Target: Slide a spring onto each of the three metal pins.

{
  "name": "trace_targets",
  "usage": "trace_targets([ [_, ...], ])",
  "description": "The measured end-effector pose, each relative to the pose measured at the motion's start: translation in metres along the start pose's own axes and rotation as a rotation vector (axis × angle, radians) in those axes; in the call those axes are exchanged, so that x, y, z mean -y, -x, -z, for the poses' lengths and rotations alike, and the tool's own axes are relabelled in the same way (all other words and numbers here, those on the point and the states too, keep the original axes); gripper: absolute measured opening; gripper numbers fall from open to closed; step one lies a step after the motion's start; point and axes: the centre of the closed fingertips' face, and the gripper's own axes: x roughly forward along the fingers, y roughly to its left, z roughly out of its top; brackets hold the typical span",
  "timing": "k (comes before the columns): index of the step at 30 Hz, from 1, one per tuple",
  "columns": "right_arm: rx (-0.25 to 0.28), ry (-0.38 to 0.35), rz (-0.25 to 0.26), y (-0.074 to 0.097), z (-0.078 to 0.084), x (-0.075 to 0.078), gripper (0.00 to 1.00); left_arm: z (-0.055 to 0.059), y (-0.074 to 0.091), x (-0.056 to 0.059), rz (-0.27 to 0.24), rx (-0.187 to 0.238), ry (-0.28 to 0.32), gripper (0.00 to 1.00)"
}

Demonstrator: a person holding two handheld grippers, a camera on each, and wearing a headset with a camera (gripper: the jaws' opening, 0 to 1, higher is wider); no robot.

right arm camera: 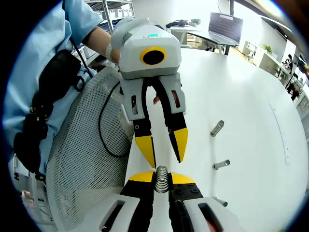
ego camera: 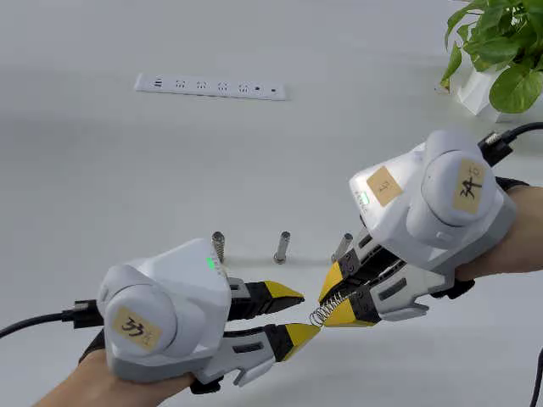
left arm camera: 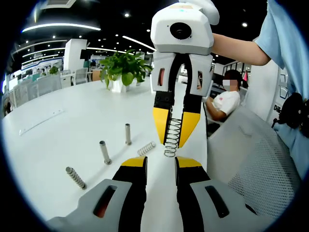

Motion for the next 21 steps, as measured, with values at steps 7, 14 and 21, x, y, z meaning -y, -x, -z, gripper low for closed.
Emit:
trace_targets([
  [7, -0.022, 0.000, -0.006, -0.002, 0.006, 0.000, 0.07, 0.014, 0.024, -0.023, -0.113, 0.009, 0.057, 0.33],
  [14, -0.047, -0.006, -0.006, 0.000, 0.015, 0.001, 0.07, 0.022, 0.043, -0.041, -0.194, 0.016, 0.102, 0.50],
  [21, -0.065, -0.009, 0.005, 0.003, 0.022, 0.006, 0.07, 0.032, 0.057, -0.055, -0.265, 0.004, 0.102, 0.72],
])
